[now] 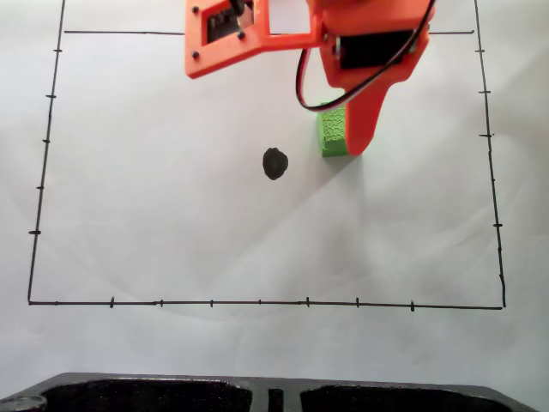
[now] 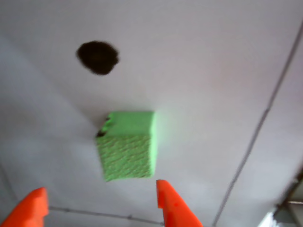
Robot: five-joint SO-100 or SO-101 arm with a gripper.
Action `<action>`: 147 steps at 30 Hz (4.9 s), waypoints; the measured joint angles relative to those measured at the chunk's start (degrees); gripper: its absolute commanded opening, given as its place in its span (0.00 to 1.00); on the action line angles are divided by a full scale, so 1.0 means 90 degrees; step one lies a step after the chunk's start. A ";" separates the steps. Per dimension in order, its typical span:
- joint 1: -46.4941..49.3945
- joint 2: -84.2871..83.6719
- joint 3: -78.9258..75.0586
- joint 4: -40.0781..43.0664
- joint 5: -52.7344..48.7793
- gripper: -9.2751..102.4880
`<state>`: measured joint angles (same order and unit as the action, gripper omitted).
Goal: Grasp the colored block, Place it on the black dot, and then return the arm to the default position.
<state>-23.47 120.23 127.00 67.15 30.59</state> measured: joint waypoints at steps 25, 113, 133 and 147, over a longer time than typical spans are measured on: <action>0.0029 -0.1543 -0.0010 -0.0654 -0.0586 0.40; 0.1982 -0.1934 -0.0254 -0.1201 -0.2256 0.33; 0.1650 0.0918 -0.0059 0.0332 -0.2852 0.39; 0.2617 0.5371 0.2461 0.0400 -0.4170 0.20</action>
<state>0.09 168.57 149.15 70.75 -6.94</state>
